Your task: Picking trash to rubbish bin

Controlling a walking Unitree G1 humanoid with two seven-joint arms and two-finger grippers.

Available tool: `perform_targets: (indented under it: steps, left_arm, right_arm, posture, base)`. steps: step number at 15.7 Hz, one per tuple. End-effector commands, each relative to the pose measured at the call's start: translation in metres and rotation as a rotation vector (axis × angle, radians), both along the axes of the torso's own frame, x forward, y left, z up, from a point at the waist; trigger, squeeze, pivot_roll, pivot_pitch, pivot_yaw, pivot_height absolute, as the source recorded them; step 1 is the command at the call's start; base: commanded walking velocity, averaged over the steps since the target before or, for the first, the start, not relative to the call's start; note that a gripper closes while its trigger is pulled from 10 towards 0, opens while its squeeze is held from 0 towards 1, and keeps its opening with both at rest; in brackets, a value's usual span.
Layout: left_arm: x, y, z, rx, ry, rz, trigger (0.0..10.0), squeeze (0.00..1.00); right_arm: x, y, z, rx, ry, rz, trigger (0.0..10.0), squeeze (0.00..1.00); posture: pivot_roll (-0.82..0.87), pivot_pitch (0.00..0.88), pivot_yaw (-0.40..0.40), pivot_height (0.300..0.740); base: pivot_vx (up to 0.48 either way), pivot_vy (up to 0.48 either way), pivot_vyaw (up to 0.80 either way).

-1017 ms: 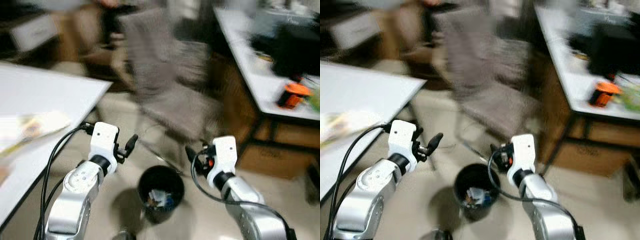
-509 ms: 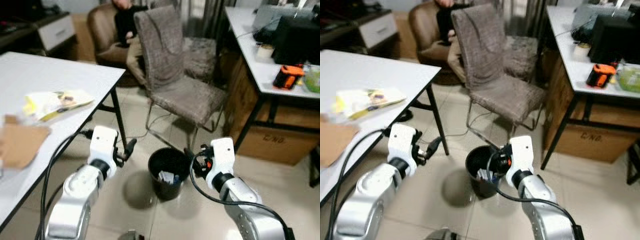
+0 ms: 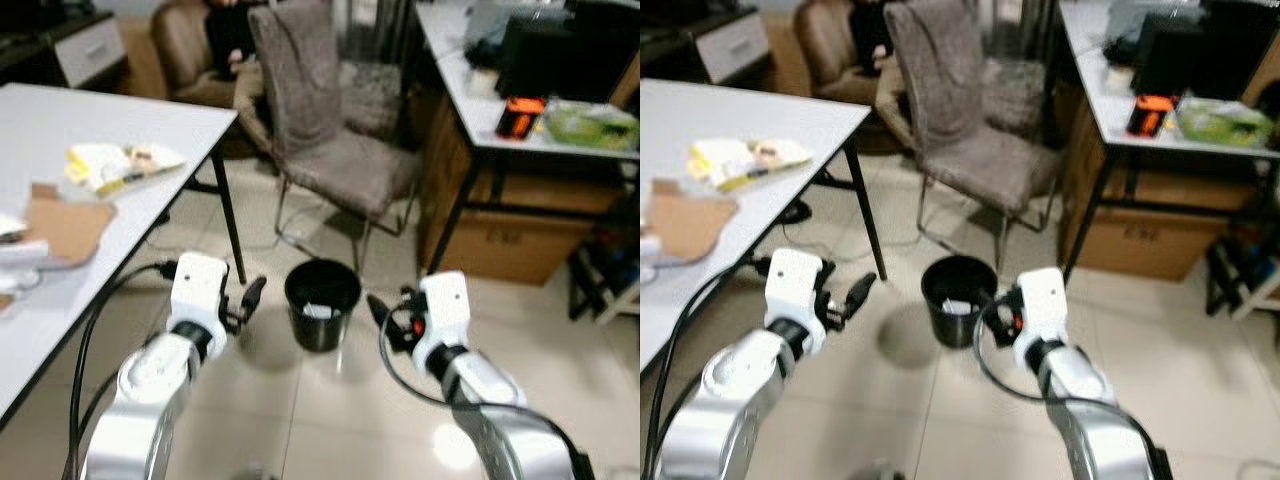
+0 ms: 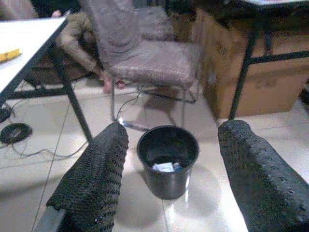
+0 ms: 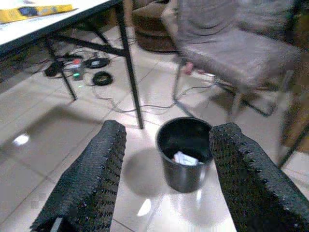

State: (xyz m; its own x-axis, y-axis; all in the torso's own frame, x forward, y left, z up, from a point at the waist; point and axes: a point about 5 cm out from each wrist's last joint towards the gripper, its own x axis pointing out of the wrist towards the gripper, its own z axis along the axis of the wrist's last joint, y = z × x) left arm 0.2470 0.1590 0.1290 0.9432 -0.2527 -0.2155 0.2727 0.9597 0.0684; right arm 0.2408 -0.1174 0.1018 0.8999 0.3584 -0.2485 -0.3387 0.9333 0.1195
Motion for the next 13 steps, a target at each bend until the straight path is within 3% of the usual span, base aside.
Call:
perform_targets:
  steps: [1, 6, 11, 13]
  left_arm:
    - [0.0003, 0.002, 0.0041, 0.015, -0.008, 0.012, 10.0, 0.0]
    - [-0.0003, -0.0004, 0.004, 0.012, -0.002, -0.007, 10.0, 0.0]
    - [-0.0049, 0.0051, 0.002, 0.014, 0.01, 0.02, 10.0, 0.0]
    - [-0.0081, 0.0058, -0.001, 0.011, 0.02, 0.021, 10.0, 0.0]
  right_arm:
    - [0.0012, 0.0012, 0.0016, 0.002, -0.011, -0.007, 10.0, 0.0]
    - [0.0002, 0.0022, 0.0018, -0.011, -0.027, -0.013, 10.0, 0.0]
    - [0.0047, -0.0031, 0.0006, -0.145, -0.105, -0.075, 10.0, 0.0]
    - [0.0046, -0.0058, -0.0023, -0.123, -0.108, -0.108, 10.0, 0.0]
  posture:
    - [-0.01, 0.0, -0.024, 0.74]
    - [0.0, 0.0, -0.018, 0.74]
    - [0.0, 0.0, -0.016, 0.74]
    - [0.01, 0.0, -0.01, 0.74]
  base:
    - [-0.3, 0.0, 0.0]
    - [-0.299, 0.0, 0.0]
    - [-0.305, 0.0, 0.0]
    - [-0.306, 0.0, 0.0]
